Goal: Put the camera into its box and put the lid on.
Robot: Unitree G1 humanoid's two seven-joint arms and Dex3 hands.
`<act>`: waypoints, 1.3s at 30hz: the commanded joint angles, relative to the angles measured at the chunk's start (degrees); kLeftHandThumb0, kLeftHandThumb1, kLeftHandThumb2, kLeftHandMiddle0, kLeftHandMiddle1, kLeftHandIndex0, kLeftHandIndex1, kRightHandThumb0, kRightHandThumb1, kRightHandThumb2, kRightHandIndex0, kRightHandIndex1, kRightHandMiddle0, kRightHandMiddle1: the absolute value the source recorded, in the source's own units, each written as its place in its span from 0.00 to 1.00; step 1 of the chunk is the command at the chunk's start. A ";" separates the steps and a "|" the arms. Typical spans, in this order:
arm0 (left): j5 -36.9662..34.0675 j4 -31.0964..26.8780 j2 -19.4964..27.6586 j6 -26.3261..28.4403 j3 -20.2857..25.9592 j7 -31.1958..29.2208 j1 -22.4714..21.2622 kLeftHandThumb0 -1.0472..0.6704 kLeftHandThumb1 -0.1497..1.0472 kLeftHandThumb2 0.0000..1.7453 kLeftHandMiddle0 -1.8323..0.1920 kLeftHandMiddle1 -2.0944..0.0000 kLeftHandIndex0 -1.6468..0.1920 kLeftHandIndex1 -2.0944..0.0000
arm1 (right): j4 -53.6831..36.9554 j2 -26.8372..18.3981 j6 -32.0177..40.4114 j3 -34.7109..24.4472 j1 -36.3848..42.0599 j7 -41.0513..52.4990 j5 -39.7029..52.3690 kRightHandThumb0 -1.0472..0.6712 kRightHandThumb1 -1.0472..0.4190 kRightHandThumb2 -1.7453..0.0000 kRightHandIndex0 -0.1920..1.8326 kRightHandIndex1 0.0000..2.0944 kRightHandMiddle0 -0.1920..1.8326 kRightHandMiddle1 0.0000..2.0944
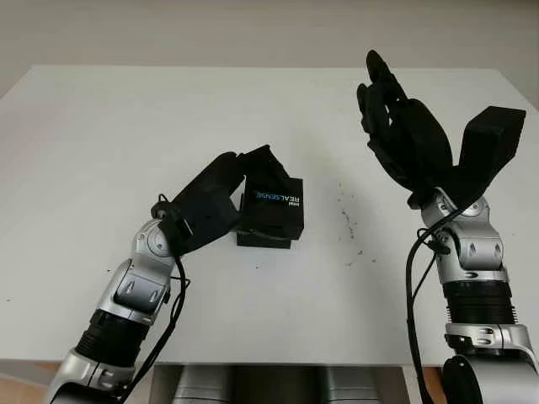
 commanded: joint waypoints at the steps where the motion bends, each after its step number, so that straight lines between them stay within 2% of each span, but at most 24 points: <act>1: 0.01 3.33 0.36 -2.14 1.70 2.25 -0.95 0.54 0.93 0.03 0.71 0.27 0.74 0.31 | -0.09 -0.87 0.13 -0.21 -0.24 0.35 0.04 0.20 0.00 0.62 0.00 0.01 0.00 0.02; 10: -0.76 12.62 1.48 -9.82 2.29 3.09 -3.43 0.53 0.94 0.03 0.72 0.25 0.74 0.32 | -0.23 -0.87 0.73 -0.17 -0.37 0.34 0.03 0.20 0.00 0.62 0.00 0.00 0.00 0.02; 19: 0.94 14.52 3.03 -10.86 1.54 2.32 -3.96 0.53 0.92 0.03 0.71 0.27 0.72 0.33 | -0.20 -0.94 0.34 -0.15 -0.27 0.11 -0.30 0.20 0.00 0.63 0.00 0.01 0.01 0.02; 29: -1.48 14.63 3.02 -9.79 2.12 -1.19 -3.98 0.53 0.92 0.03 0.70 0.24 0.71 0.31 | 0.08 -0.59 -0.05 -0.11 -0.25 0.41 -0.11 0.21 0.00 0.62 0.00 0.00 0.00 0.02; 35: -8.79 14.19 1.86 -4.57 4.74 -5.87 -4.15 0.50 0.91 0.03 0.69 0.25 0.70 0.30 | 0.04 -0.67 0.25 -0.20 -0.20 0.56 -0.04 0.21 0.00 0.61 0.00 0.00 0.00 0.00; 39: -11.42 14.17 1.73 -2.99 5.70 -7.23 -3.82 0.49 0.90 0.03 0.68 0.25 0.69 0.29 | -0.07 -0.86 0.17 -0.03 -0.10 0.84 -0.14 0.21 0.00 0.61 0.00 0.00 0.00 0.00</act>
